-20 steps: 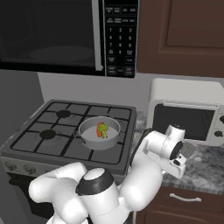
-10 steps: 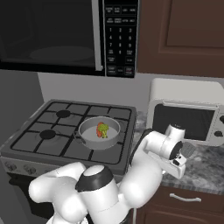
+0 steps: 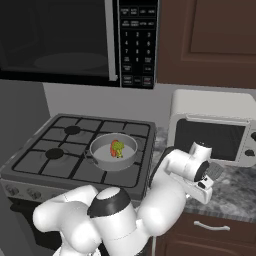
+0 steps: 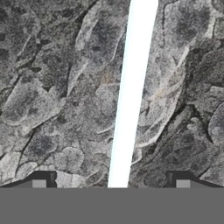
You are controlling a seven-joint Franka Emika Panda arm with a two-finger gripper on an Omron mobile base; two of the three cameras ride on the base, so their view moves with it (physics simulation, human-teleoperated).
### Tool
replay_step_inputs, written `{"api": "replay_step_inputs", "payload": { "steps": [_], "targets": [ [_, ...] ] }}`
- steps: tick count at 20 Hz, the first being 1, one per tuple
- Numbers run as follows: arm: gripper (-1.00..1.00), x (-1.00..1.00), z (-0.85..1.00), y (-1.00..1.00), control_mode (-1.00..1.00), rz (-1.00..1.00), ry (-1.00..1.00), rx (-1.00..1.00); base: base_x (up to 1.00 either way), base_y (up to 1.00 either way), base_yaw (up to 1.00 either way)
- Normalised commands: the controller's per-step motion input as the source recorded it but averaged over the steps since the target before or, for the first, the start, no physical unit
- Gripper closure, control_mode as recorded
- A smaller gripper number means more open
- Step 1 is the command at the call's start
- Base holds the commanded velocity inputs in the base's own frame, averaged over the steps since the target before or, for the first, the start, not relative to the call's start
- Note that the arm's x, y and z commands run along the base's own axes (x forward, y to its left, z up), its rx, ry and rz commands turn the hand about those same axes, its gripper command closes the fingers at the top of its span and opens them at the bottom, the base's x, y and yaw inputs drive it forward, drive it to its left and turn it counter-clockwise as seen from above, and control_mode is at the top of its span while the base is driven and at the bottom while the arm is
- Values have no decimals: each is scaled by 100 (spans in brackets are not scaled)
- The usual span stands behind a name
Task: Put the broccoli and sweet potato in the pot. Retrieve the spatula and lightly stir the vegetables in the pot.
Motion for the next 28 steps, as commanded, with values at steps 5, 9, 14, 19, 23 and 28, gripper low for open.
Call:
{"api": "replay_step_inputs", "payload": {
  "steps": [5,9,14,19,23,28],
  "targets": [
    [-100,0,-16,0,-100,0,0,0,0,0,0],
    [-100,0,-11,0,-100,0,0,0,0,0,0],
    [100,0,0,0,-100,0,0,0,0,0,0],
    [100,0,0,0,-100,0,0,0,0,0,0],
    [100,0,0,0,-100,0,0,0,0,0,0],
    [100,-2,0,0,-100,0,0,0,0,0,0]
  ]
}}
